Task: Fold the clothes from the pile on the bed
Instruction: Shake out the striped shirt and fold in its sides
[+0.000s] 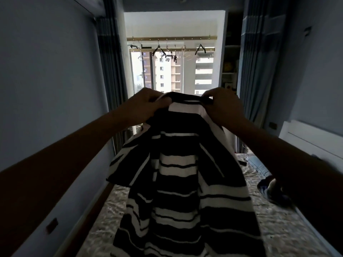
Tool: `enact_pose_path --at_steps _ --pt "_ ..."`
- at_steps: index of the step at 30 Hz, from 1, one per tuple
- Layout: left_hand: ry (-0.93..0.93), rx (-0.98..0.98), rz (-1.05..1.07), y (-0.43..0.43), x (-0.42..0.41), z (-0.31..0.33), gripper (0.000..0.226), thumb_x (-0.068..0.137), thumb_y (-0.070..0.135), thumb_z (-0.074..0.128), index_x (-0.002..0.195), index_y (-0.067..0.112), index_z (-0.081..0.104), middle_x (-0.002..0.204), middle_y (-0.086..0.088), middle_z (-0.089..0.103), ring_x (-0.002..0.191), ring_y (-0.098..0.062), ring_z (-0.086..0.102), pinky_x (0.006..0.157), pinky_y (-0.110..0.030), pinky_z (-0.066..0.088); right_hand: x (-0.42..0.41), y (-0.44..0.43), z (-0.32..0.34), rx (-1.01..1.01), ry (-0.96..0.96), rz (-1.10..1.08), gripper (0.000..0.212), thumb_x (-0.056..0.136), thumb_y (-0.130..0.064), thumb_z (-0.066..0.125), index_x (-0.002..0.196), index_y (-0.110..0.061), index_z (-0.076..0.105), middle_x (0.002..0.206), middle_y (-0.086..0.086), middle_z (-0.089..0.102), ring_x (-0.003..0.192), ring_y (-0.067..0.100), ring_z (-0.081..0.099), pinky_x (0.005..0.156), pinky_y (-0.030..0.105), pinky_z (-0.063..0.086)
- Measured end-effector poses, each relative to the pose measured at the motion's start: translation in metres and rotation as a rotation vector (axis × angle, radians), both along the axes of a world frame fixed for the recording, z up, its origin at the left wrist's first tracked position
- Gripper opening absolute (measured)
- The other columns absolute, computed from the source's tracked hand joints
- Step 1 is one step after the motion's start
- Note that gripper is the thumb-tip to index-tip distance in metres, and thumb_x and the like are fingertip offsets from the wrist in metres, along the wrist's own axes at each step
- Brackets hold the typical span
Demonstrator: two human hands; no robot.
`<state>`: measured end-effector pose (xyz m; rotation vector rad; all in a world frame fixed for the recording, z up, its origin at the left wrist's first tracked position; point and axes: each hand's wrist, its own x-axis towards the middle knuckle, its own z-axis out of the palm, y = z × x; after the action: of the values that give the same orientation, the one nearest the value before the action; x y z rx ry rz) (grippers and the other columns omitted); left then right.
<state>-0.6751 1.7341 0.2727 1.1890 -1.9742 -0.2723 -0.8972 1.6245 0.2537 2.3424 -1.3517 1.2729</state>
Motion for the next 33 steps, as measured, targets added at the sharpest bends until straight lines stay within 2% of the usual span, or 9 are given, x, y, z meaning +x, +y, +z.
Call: enact_pose_path --at_steps 4,7,10,12,18,23,26,30,33 --pt "0.247 0.34 -0.345 0.012 -0.009 -0.007 0.044 0.101 0.033 0.038 0.086 -0.002 0.06 0.076 -0.003 0.068 0.071 -0.016 0.064 0.066 -0.023 0.052 0.004 0.023 0.019 0.43 -0.389 0.493 0.019 0.09 -0.005 0.051 0.092 -0.007 0.07 0.088 0.007 0.068 0.074 0.022 0.068 0.074 0.043 0.059" --pt "0.101 0.007 0.022 -0.014 -0.013 -0.014 0.02 0.097 0.021 0.057 0.109 0.005 0.062 0.109 -0.006 0.069 0.098 -0.025 0.065 0.071 -0.023 0.052 0.003 0.041 0.023 0.655 -0.381 0.858 0.017 0.091 0.003 0.045 0.091 0.0 0.062 0.081 0.007 0.061 0.07 0.021 0.059 0.062 0.03 0.055" --pt "0.147 0.121 -0.016 -0.036 -0.021 -0.02 0.056 0.09 0.017 0.067 0.14 0.021 0.043 0.136 0.002 0.052 0.127 -0.019 0.05 0.091 -0.022 0.045 -0.007 0.043 0.021 0.819 -0.402 1.048 0.02 0.092 -0.004 0.042 0.085 -0.009 0.06 0.081 0.007 0.059 0.074 0.021 0.055 0.066 0.027 0.045" --pt "0.263 0.256 -0.182 -0.041 -0.032 -0.023 0.062 0.091 0.005 0.065 0.145 0.016 0.037 0.136 -0.003 0.056 0.126 -0.019 0.053 0.097 -0.029 0.047 -0.02 0.042 0.021 0.902 -0.48 1.111 0.02 0.093 -0.01 0.041 0.081 -0.007 0.057 0.077 0.006 0.061 0.07 0.019 0.058 0.064 0.025 0.048" --pt "0.281 0.339 -0.436 -0.048 -0.077 -0.039 0.029 0.095 0.012 0.059 0.122 0.002 0.06 0.112 -0.008 0.069 0.106 -0.022 0.066 0.088 -0.03 0.053 -0.054 0.031 0.023 0.904 -0.54 1.129 0.015 0.084 -0.02 0.047 0.075 -0.01 0.053 0.069 0.005 0.054 0.063 0.017 0.054 0.059 0.022 0.048" --pt "0.327 0.178 -0.207 -0.057 -0.097 -0.037 0.023 0.098 0.024 0.057 0.094 0.006 0.071 0.087 -0.006 0.07 0.08 -0.012 0.065 0.077 -0.027 0.051 -0.079 0.003 0.008 0.866 -0.768 0.797 0.018 0.092 -0.019 0.055 0.102 -0.01 0.067 0.087 0.011 0.062 0.08 0.022 0.06 0.074 0.029 0.049" --pt "0.383 0.071 -0.059 -0.06 -0.101 -0.026 0.022 0.097 0.021 0.057 0.078 0.014 0.066 0.07 0.002 0.063 0.065 -0.007 0.059 0.064 -0.022 0.044 -0.086 -0.002 0.003 0.906 -0.906 0.742 0.044 0.086 -0.014 0.05 0.128 -0.003 0.057 0.098 0.018 0.061 0.092 0.031 0.056 0.081 0.035 0.045" --pt "0.29 -0.052 0.08 -0.062 -0.102 -0.015 0.029 0.094 0.018 0.055 0.065 0.017 0.052 0.062 0.0 0.051 0.059 -0.012 0.048 0.059 -0.029 0.035 -0.079 0.009 -0.014 1.018 -0.54 0.819 0.054 0.08 -0.05 0.065 0.123 -0.018 0.061 0.109 0.014 0.067 0.103 0.028 0.065 0.089 0.046 0.054" --pt "0.257 -0.074 0.068 -0.06 -0.102 -0.011 0.027 0.089 0.023 0.056 0.065 0.012 0.052 0.063 -0.005 0.054 0.06 -0.014 0.05 0.061 -0.029 0.037 -0.041 0.014 -0.047 0.737 -0.43 0.74 0.028 0.079 -0.005 0.074 0.104 -0.014 0.066 0.095 0.0 0.071 0.084 0.006 0.07 0.074 0.023 0.056"
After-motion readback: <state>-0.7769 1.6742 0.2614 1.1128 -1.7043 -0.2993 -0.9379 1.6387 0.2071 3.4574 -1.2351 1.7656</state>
